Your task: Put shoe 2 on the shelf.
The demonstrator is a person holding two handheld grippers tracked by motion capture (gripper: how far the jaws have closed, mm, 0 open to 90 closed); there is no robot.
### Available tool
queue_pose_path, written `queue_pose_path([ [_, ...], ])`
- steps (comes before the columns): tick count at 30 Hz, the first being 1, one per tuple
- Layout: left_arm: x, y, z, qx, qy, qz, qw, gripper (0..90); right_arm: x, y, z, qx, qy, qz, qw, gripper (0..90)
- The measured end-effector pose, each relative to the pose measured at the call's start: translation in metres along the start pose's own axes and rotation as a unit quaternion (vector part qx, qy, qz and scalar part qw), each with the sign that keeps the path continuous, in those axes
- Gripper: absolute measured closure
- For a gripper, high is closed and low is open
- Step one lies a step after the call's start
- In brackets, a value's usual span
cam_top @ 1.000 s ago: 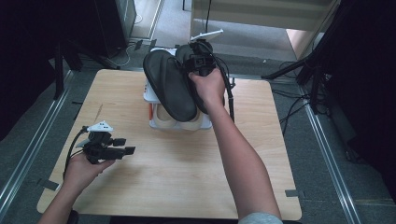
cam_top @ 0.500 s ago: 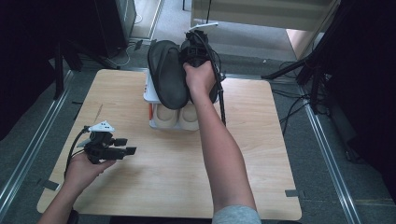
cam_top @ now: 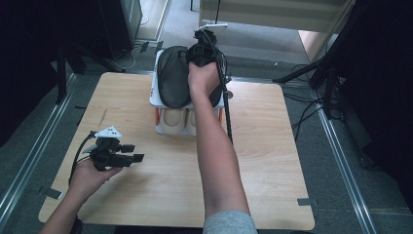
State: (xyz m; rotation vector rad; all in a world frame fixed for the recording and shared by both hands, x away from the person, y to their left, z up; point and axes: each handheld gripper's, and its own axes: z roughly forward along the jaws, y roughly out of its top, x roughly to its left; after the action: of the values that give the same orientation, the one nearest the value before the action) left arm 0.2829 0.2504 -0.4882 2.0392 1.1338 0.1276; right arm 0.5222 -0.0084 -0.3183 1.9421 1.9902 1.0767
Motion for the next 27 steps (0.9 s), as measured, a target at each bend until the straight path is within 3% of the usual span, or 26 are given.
queue_pose_path([
  [10, -0.0001, 0.0014, 0.0018, 0.004, -0.002, 0.005, 1.0000, 40.6, 0.0052, 0.0016, 0.0068, -0.017, -0.009, -0.004, 0.9998, 74.5],
  [13, -0.0005, 0.0014, 0.0020, 0.004, -0.002, 0.006, 1.0000, 40.6, 0.0043, 0.0013, 0.0076, -0.020, -0.016, -0.016, 0.9995, 72.8],
  [27, -0.0004, 0.0014, 0.0024, 0.007, -0.003, 0.008, 0.9999, 40.6, 0.0015, 0.0001, 0.0092, -0.027, -0.008, -0.030, 0.9991, 65.1],
])
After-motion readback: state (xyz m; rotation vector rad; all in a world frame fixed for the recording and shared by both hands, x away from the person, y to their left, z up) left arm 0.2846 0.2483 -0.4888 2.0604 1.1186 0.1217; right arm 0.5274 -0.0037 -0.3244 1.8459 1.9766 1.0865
